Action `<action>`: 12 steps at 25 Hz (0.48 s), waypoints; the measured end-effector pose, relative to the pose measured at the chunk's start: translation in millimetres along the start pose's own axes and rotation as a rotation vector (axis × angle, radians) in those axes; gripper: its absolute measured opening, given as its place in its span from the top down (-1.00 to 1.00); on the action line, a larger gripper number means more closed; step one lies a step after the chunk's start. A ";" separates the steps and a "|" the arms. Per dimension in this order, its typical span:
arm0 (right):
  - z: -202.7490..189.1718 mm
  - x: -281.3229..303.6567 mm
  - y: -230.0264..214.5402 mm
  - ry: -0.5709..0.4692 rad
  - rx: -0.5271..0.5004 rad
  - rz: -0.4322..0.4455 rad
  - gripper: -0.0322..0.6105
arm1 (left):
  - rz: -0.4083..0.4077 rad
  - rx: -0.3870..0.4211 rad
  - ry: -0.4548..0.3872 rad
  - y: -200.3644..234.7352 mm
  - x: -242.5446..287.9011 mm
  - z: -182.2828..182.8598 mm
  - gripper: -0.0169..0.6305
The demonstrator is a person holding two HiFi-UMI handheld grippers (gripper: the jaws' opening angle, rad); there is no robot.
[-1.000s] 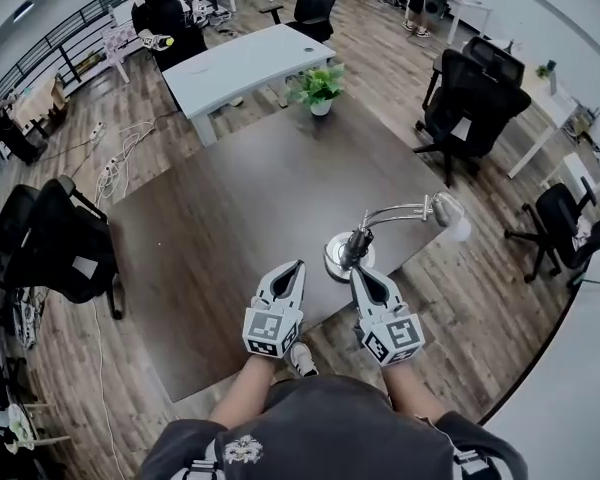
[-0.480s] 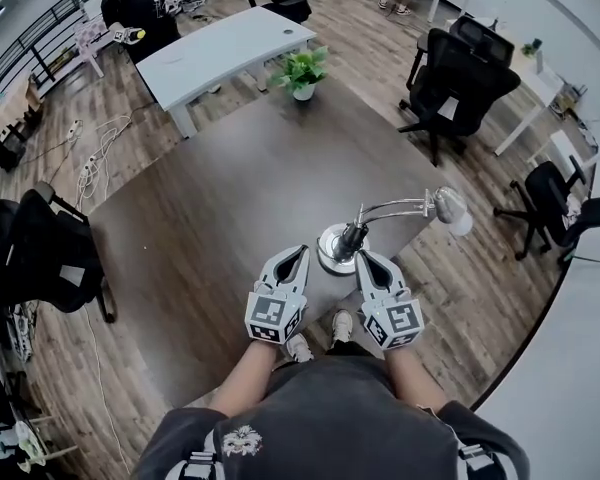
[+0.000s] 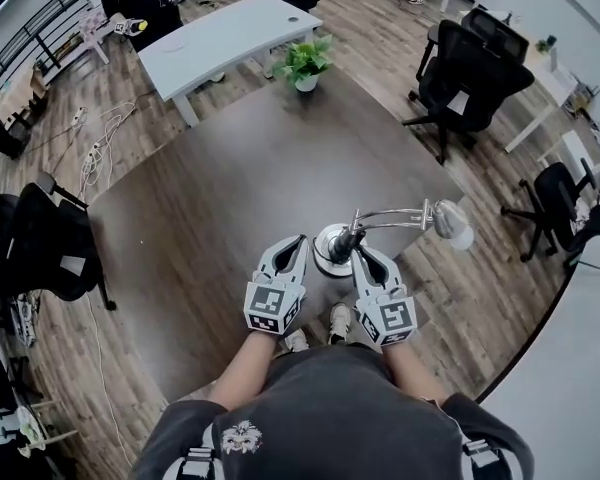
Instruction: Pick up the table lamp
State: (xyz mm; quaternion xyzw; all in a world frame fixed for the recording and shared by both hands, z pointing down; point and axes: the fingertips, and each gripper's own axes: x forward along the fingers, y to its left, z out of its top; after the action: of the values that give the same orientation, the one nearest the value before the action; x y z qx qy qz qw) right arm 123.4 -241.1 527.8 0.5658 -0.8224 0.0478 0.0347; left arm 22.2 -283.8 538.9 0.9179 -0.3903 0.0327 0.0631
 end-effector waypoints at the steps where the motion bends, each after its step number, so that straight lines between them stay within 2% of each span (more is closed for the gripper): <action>1: -1.1 0.3 -1.9 0.000 0.002 0.001 0.81 | 0.004 -0.001 0.004 0.7 2.4 -0.6 0.92; 3: -4.0 3.1 -5.2 0.001 0.004 0.010 0.79 | 0.011 -0.003 0.013 2.9 7.2 -2.3 0.92; 4: -5.4 5.6 -6.6 0.002 0.007 0.018 0.71 | 0.014 -0.003 0.019 4.2 9.3 -3.7 0.92; 6: -7.7 11.8 -9.6 0.006 0.014 0.037 0.37 | 0.021 -0.006 0.029 6.1 12.6 -7.6 0.92; 12: -16.7 32.9 -20.1 0.028 0.021 0.076 0.35 | 0.041 -0.007 0.046 10.7 20.5 -12.3 0.92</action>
State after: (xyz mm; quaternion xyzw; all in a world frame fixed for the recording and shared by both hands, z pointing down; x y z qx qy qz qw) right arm 130.5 -276.8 548.7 0.5337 -0.8422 0.0660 0.0385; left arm 28.5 -304.1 554.2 0.9086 -0.4074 0.0536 0.0744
